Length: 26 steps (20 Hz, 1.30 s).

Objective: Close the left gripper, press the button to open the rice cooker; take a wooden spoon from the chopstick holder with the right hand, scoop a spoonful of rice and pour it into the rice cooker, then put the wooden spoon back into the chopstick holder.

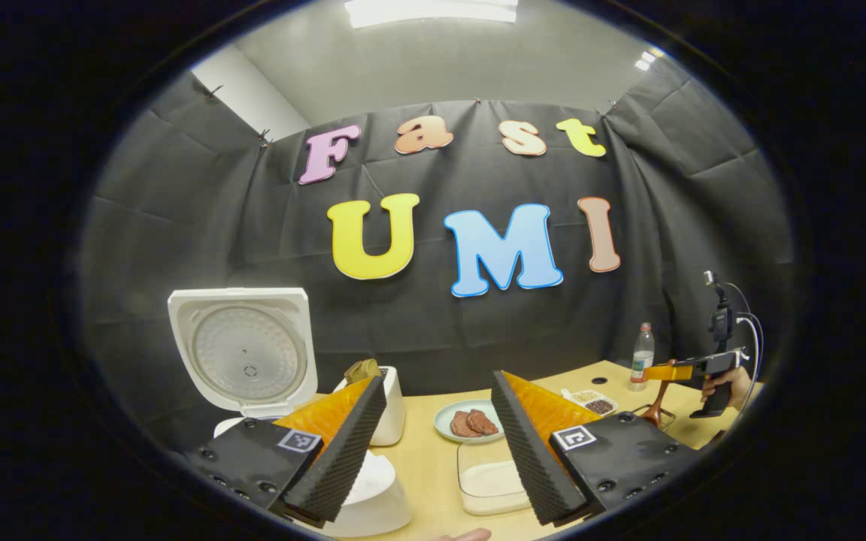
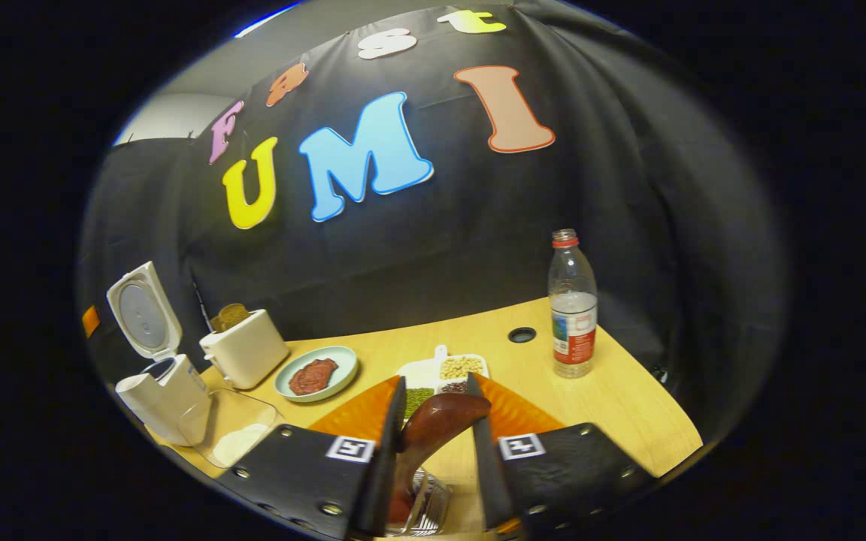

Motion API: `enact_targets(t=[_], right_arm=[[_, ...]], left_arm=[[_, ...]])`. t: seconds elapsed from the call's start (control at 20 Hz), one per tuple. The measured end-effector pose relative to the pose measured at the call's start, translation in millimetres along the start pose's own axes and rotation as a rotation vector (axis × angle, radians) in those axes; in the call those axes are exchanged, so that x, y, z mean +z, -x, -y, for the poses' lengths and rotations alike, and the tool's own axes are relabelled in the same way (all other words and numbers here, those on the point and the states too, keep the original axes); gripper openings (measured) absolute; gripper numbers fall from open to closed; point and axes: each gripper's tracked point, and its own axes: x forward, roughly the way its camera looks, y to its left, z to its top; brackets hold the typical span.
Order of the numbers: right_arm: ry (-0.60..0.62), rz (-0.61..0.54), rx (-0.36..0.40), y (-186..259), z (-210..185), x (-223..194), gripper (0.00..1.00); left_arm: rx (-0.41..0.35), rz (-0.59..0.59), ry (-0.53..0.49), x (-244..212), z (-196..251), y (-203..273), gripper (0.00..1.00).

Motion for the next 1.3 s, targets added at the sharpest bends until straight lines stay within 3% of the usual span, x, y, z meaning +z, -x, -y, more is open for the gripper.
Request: enact_targets(t=[0.05,0.1,0.15,0.5,0.6,0.7,0.75,0.8,0.9,1.3], right_arm=[[-0.015,-0.004,0.019,3,-10,1,0.33],[-0.027,-0.005,0.043,2,-16,4,0.34],[-0.028,-0.015,0.037,5,-23,3,0.26],[0.009,0.025,0.052,8,-46,19,0.25],[0.013,0.037,0.057,9,-53,30,0.25],[-0.010,0.048,0.048,12,-59,44,0.25],[-0.013,0.048,0.057,11,-63,48,0.16],[-0.011,0.048,0.066,11,-67,50,0.16],[0.031,0.074,0.067,14,-78,64,0.16],[0.073,0.134,0.189,28,-172,112,0.16]], left_arm=[[-0.001,-0.002,0.001,-2,0,0,0.96],[0.000,-0.002,0.001,-2,1,1,0.96],[-0.002,-0.002,-0.001,-3,1,3,0.96],[0.000,0.017,0.004,3,-2,11,0.99],[-0.002,0.016,0.007,2,-3,12,0.93],[-0.004,0.017,0.006,2,-1,13,0.93],[-0.007,0.017,0.006,0,0,13,0.93],[-0.011,0.018,0.005,0,2,14,1.00],[-0.013,0.022,-0.001,1,2,16,0.99],[-0.014,0.026,0.024,7,-1,29,0.99]])
